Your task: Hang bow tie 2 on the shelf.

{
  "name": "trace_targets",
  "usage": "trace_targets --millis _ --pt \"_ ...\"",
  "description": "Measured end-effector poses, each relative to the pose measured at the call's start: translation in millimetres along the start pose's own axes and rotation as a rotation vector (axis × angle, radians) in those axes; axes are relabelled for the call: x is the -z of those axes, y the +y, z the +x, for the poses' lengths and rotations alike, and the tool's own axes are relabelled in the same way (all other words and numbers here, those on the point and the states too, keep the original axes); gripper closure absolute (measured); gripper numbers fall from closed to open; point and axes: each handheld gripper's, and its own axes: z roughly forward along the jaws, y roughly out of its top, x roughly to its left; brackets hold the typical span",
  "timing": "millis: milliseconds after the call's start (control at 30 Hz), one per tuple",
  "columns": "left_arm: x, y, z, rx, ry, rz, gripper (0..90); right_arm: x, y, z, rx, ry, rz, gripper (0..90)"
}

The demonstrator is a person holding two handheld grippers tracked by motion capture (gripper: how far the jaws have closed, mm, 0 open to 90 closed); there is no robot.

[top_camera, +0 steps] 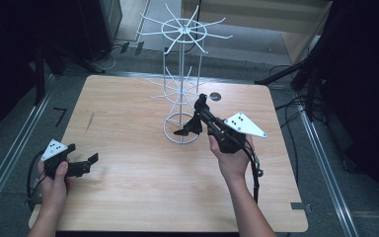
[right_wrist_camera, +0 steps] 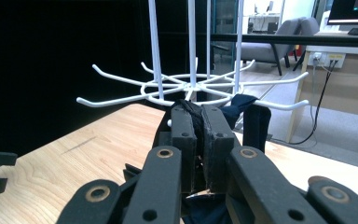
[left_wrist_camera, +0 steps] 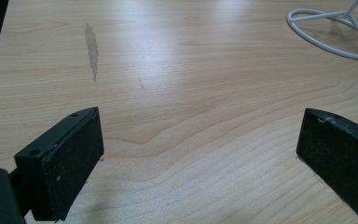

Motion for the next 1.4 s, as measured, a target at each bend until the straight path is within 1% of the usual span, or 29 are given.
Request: trace_targets --millis 400,533,800,1033,1267,1400 --pt "0.2 -0.3 -0.7 -0.007 0.0 -0.004 1.4 -11.2 -5.0 -2.3 -0.02 0.008 0.017 86.6" --pt "0.4 -0.4 -1.2 -0.009 0.0 -0.005 1.4 -16.6 -5.7 -2.4 -0.007 0.009 0.02 86.6" --pt "0.7 -0.7 -1.9 -0.012 -0.001 -0.007 1.4 -26.9 -7.3 -3.1 0.003 0.01 0.027 86.6" --pt "1.1 -0.8 -2.3 -0.017 -0.002 -0.006 1.4 -33.0 -9.3 -4.5 0.0 0.016 0.036 86.6" --pt "1.4 -1.1 -3.1 -0.024 0.001 -0.008 1.4 -40.2 -12.4 -8.7 -0.006 0.014 0.049 86.6" --pt "1.5 -1.1 -3.4 -0.024 0.002 -0.008 1.4 -44.6 -15.5 -10.5 -0.009 0.021 0.052 86.6"
